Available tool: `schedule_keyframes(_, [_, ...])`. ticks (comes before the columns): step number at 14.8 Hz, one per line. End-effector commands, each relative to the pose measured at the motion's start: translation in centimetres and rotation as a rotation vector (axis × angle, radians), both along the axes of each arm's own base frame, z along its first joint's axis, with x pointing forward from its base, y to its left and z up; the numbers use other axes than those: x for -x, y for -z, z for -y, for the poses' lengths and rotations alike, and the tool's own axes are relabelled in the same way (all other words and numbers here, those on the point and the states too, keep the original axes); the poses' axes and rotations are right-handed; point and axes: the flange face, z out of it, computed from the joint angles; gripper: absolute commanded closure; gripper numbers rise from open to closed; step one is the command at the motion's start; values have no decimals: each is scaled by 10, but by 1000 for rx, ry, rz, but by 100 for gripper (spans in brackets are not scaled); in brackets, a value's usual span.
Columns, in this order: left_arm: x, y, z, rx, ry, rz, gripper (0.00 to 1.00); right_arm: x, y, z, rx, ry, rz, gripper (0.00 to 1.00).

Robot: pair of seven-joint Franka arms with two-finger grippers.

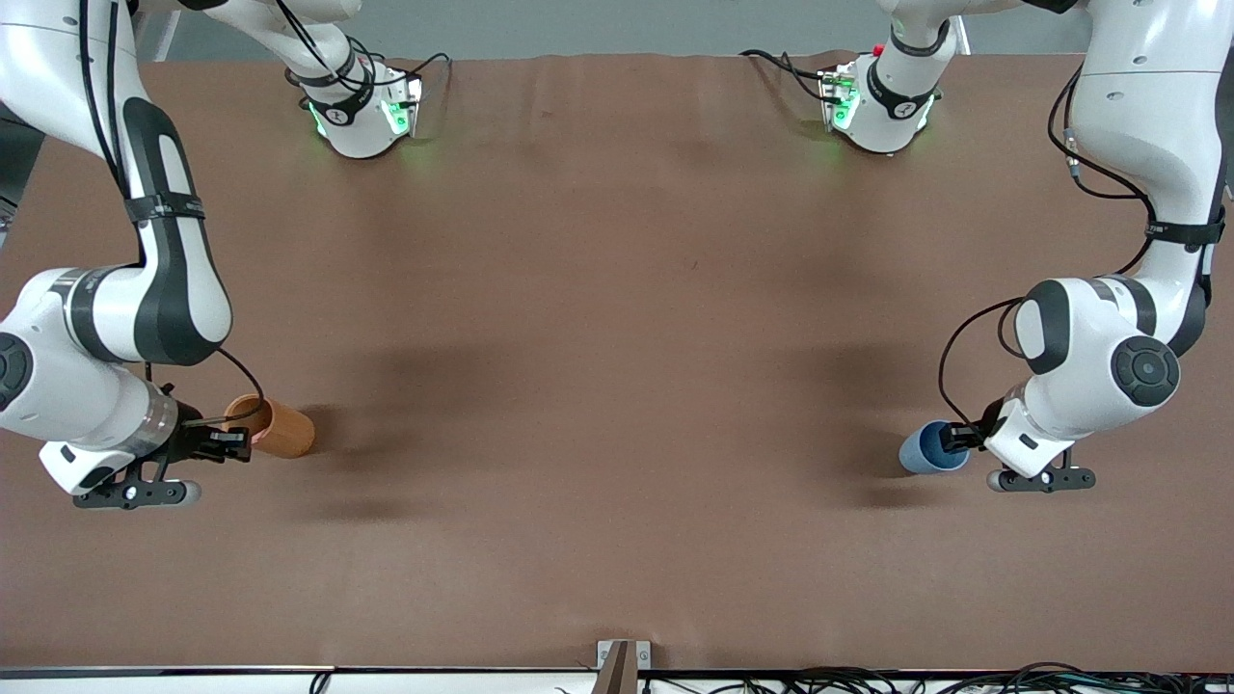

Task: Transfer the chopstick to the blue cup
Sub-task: 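Grasp the pink chopstick with the right gripper while the left gripper grasps the blue cup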

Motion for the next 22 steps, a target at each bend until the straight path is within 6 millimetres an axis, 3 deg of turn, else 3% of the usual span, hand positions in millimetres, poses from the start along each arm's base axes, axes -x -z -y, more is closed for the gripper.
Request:
schedule_keyframes(1, [-4,0,3,2,14,13,73,6,-7,2,15,-10,-3,73])
schedule_keyframes(2, [-4,-1,3,1,16,14,84,6,-7,2,15,-8,-6,76])
schedule_keyframes(5, [-4,-8,5,1,19,17,98,7,-8,2,15,-9,-10,84])
schedule_keyframes(7, [-3,-27,12,4,25,35,100,8,-19,3,14,-8,7,90])
schedule_keyframes(10, [7,-65,55,12,58,11,100,13,-46,4,12,-3,29,95])
schedule_keyframes(13, [24,-88,128,27,16,-15,100,23,-92,7,10,6,69,95])
schedule_keyframes(15, [39,-92,186,30,-31,-22,100,34,-130,7,9,9,96,95])
schedule_keyframes(17, [60,-89,246,22,-56,-27,100,49,-169,7,8,10,124,94])
schedule_keyframes(19, [76,-87,291,-3,-83,-14,100,68,-207,6,4,13,147,94])
schedule_keyframes(22, [110,-69,372,-13,-158,-20,100,106,-267,6,-11,24,200,95])
